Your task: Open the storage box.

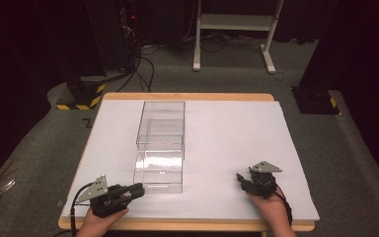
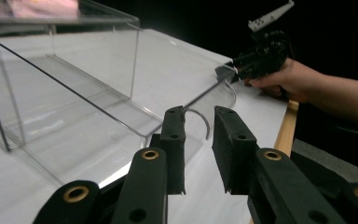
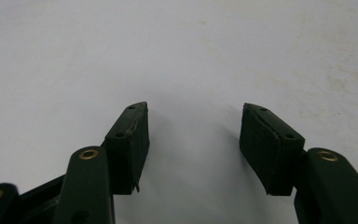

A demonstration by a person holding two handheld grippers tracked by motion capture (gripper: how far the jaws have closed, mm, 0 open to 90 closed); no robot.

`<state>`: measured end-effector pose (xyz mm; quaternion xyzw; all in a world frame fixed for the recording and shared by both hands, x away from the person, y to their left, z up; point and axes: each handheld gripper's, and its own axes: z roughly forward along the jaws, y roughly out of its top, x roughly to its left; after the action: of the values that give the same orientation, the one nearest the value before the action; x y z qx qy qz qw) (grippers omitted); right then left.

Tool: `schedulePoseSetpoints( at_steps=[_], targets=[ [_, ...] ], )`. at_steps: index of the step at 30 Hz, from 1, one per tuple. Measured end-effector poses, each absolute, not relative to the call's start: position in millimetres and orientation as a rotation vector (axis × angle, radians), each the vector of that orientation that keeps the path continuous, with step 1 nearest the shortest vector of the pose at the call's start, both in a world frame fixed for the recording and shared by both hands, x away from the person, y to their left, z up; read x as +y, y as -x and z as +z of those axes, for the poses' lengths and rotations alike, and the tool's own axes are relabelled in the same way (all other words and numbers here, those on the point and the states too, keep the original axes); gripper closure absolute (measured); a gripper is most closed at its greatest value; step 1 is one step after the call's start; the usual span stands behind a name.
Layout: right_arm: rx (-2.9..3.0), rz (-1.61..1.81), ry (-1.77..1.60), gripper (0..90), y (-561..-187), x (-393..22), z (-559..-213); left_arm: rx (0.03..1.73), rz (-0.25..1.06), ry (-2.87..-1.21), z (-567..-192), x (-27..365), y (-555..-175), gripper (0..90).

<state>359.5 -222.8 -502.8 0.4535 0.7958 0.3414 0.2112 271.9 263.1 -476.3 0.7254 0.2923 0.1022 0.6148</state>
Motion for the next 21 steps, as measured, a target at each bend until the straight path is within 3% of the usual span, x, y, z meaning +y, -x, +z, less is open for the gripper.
schedulePoseSetpoints(
  at_steps=[14, 21],
  targets=[
    [2.212, 0.949, -1.258, 42.3, -360, -223, -503, 0.74, 0.39, -1.542, -454, 283, -278, 69.5],
    [2.211, 0.948, -1.26, 42.3, -359, -223, -503, 0.885, 0.566, -1.552, -459, 300, -289, 61.9]
  ],
)
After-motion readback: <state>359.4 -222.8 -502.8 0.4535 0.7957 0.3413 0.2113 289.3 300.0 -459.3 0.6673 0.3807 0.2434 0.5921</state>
